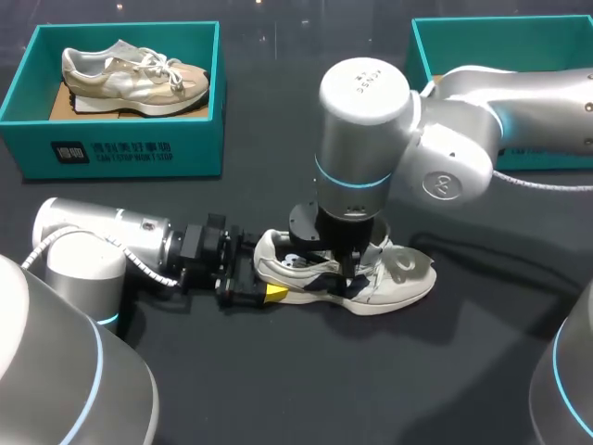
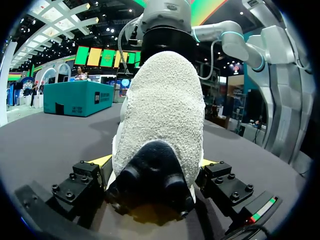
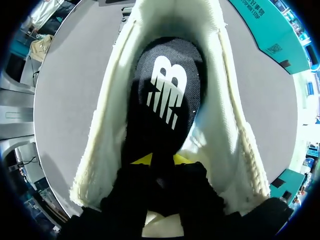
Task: Take the shoe out of the shoebox, open the shoe tongue, remove and reinsert the insole, then place the shoe into the shoebox
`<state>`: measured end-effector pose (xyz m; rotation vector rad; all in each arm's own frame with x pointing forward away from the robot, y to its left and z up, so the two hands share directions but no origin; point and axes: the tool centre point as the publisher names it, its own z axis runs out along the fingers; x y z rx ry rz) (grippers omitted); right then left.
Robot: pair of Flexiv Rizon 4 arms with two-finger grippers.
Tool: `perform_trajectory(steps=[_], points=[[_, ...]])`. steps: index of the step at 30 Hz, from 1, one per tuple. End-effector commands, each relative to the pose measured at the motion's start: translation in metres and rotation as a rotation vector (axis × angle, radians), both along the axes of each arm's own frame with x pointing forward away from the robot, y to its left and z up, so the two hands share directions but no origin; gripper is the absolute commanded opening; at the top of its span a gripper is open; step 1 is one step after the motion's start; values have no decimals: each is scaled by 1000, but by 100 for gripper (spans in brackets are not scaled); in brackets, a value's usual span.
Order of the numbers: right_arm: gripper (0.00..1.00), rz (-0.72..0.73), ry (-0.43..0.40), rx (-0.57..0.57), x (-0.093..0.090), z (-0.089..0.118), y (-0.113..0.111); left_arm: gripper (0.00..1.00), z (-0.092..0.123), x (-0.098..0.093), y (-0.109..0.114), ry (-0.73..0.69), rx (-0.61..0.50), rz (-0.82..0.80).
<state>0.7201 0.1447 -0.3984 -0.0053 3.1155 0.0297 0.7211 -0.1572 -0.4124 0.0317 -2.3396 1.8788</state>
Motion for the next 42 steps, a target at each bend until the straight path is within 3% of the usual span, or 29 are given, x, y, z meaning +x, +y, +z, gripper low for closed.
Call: perform_trajectory(steps=[1, 11, 26, 42], points=[[0, -3, -15, -9, -16, -5, 3, 0, -2, 1, 0, 1, 0, 4], [0, 33, -26, 81, -14, 3, -1, 0, -2, 1, 0, 1, 0, 4], [0, 221, -139, 260, -13, 49, -2, 0, -2, 1, 0, 1, 0, 4], [0, 444, -162, 450, 6, 60, -2, 0, -2, 1, 0, 1, 0, 4]])
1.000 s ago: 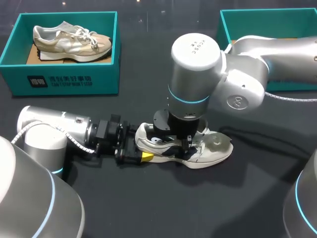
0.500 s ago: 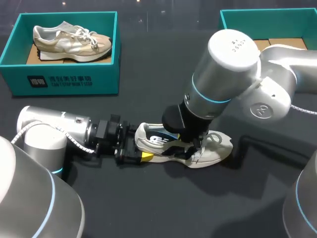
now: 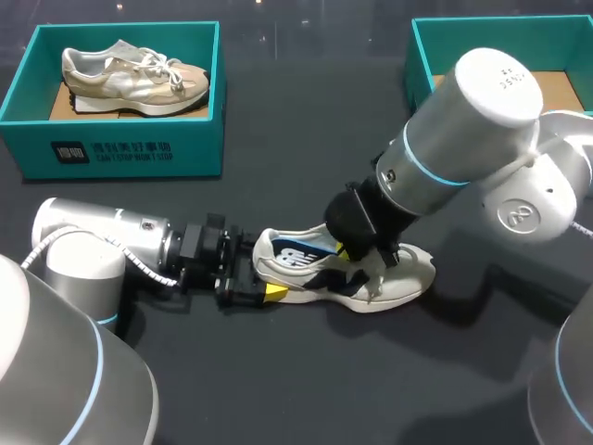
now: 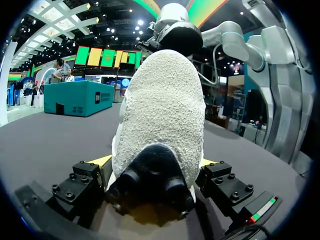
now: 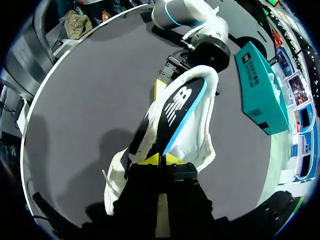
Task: Take the shoe out of the shoebox, open the shoe tongue, remove and reinsert the insole, then place the shoe into the shoebox
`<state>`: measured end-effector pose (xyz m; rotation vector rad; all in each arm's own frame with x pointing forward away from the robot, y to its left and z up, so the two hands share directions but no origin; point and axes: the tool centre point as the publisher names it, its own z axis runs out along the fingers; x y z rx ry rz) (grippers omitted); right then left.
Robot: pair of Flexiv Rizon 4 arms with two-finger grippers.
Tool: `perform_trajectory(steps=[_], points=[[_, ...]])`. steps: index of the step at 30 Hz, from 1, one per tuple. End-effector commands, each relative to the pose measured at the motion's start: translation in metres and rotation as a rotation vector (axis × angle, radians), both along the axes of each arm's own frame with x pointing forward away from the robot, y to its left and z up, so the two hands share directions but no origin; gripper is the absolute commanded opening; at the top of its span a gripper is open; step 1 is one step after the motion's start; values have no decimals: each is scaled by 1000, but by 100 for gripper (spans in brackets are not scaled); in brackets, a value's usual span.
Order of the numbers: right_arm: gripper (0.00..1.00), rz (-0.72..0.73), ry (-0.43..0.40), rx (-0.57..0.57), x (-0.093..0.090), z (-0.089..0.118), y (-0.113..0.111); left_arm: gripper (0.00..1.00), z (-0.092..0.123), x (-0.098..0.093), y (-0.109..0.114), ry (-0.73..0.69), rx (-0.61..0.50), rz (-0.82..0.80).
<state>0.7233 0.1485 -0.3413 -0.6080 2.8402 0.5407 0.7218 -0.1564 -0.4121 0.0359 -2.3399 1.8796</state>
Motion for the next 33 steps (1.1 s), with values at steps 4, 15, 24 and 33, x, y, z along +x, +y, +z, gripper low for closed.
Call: perform_trajectory(steps=[4, 15, 24, 33], points=[[0, 72, 8, 142, 8, 7, -12, 0, -2, 1, -1, 0, 0, 1], [0, 132, -6, 216, 11, 13, -20, 0, -2, 1, -1, 0, 0, 1], [0, 278, -16, 170, 15, 34, 15, 0, -2, 1, -1, 0, 0, 1], [0, 348, 9, 100, 18, 39, 47, 0, -2, 1, -1, 0, 0, 1]])
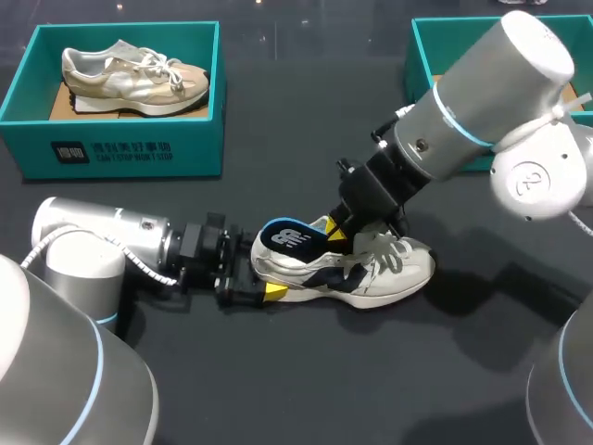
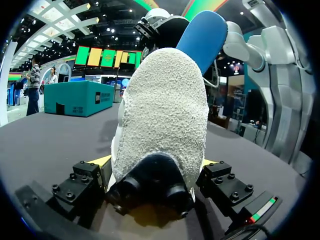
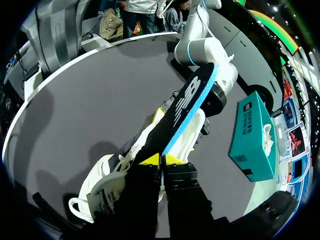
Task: Take the shoe out of the shoebox, open the shoe tongue, remove and reinsert the insole, then place the shoe into the shoebox
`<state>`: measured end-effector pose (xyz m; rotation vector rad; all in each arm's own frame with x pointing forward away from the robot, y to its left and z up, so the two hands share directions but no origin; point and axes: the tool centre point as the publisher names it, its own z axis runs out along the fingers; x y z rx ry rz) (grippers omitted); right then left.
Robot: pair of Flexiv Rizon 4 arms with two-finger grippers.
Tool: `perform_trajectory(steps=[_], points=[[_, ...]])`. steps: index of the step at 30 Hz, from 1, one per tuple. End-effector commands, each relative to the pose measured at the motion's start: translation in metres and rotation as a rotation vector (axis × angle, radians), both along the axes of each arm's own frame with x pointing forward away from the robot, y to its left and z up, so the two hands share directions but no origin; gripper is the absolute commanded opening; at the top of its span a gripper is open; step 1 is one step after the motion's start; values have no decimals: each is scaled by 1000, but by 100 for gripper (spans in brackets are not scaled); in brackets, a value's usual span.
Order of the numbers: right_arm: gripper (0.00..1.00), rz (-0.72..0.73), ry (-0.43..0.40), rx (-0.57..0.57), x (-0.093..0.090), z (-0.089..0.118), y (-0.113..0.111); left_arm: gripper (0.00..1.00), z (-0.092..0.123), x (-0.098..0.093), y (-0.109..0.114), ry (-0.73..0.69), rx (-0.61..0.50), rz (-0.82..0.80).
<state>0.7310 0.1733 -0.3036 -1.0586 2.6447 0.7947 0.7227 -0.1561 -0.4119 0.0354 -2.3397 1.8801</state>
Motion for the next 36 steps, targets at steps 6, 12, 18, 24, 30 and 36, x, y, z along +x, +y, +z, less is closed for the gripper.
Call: perform_trajectory(steps=[6, 12, 18, 24, 30, 36], points=[[0, 29, 37, -97, 8, 2, 32, 0, -3, 0, -1, 0, 0, 1], [0, 0, 43, -168, 5, 4, 40, 0, -3, 0, -1, 0, 0, 1], [0, -77, 52, -219, 2, 3, 37, 0, -3, 0, -1, 0, 0, 1], [57, -125, 45, -259, -3, 6, 33, 0, -3, 0, -1, 0, 0, 1], [64, -164, 61, -283, -4, 10, 27, 0, -3, 0, -1, 0, 0, 1], [52, -246, 149, -309, -3, 12, 25, 0, -3, 0, -1, 0, 0, 1]])
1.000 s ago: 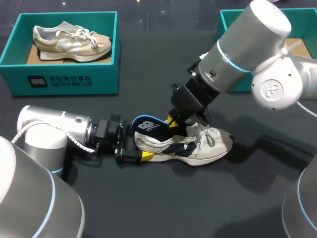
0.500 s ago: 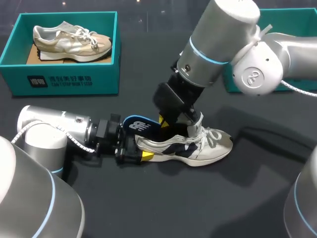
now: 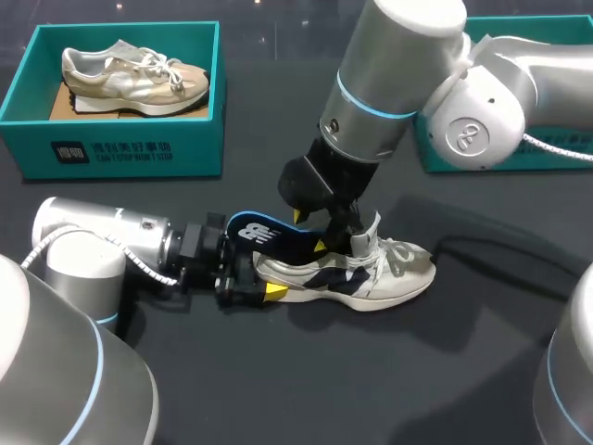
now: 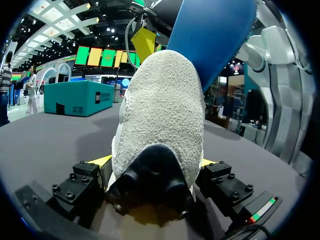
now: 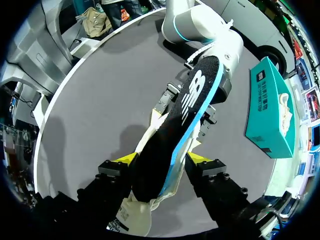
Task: Take the shoe out of the shoebox, open the shoe tongue, remove and reinsert the insole, then place the shoe into the shoebox
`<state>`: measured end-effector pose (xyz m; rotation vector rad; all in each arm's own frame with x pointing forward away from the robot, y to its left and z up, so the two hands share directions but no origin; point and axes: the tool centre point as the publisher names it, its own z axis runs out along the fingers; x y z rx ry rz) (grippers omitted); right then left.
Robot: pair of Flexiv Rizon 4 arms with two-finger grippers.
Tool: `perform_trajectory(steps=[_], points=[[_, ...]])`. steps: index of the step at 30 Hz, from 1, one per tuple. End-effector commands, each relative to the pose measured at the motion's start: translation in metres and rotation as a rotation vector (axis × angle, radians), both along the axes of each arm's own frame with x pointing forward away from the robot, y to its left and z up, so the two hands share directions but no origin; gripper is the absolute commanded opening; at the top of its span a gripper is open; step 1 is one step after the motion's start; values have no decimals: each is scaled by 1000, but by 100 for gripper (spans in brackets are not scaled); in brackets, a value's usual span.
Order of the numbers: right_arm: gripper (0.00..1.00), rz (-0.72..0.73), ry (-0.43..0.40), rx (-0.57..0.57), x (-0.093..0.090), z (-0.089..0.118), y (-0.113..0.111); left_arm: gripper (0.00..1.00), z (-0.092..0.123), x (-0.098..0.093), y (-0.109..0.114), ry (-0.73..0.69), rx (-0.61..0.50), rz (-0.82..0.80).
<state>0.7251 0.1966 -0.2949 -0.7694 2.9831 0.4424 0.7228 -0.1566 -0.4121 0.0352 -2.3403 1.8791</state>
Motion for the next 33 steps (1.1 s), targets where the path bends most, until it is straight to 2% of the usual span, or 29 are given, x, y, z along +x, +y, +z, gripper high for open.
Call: perform_trajectory(steps=[1, 5, 6, 7, 8, 18, 24, 25, 26, 27, 29, 31, 32, 33], points=[[50, -38, 42, -4, 3, 4, 2, 0, -2, 0, -1, 0, -1, 1], [50, -73, 85, 40, 3, 5, 3, 0, -2, 0, -1, 0, -1, 1], [70, -72, 93, 52, 3, 7, 3, 0, -2, 0, -1, 0, -1, 1], [100, -71, 94, 56, 1, 9, 4, 0, -2, 0, -1, 0, -1, 1], [100, -53, 86, 9, -1, 11, 5, 0, -2, 0, -1, 0, -1, 1], [100, -53, 86, 9, -1, 11, 5, 0, -2, 0, -1, 0, -1, 1], [100, -140, 224, 97, -7, 12, 21, 0, -2, 0, -1, 0, -1, 1], [99, -156, 258, 143, -8, 12, 21, 0, -2, 0, -1, 0, -1, 1], [85, -171, 287, 154, -7, 11, 21, 0, -2, 0, -1, 0, -1, 1], [80, -204, 310, 169, -7, 10, 22, 0, -2, 0, -1, 0, -1, 1], [78, -205, 330, 212, -8, 9, 23, 0, -2, 0, -1, 0, -1, 1], [58, -241, 351, 223, -9, 7, 26, 0, -2, 0, -1, 0, -1, 1], [51, -243, 359, 237, -10, 7, 27, 0, -2, 0, -1, 0, -1, 1], [49, -255, 365, 235, -11, 6, 28, 0, -2, 0, -1, 0, -1, 1]])
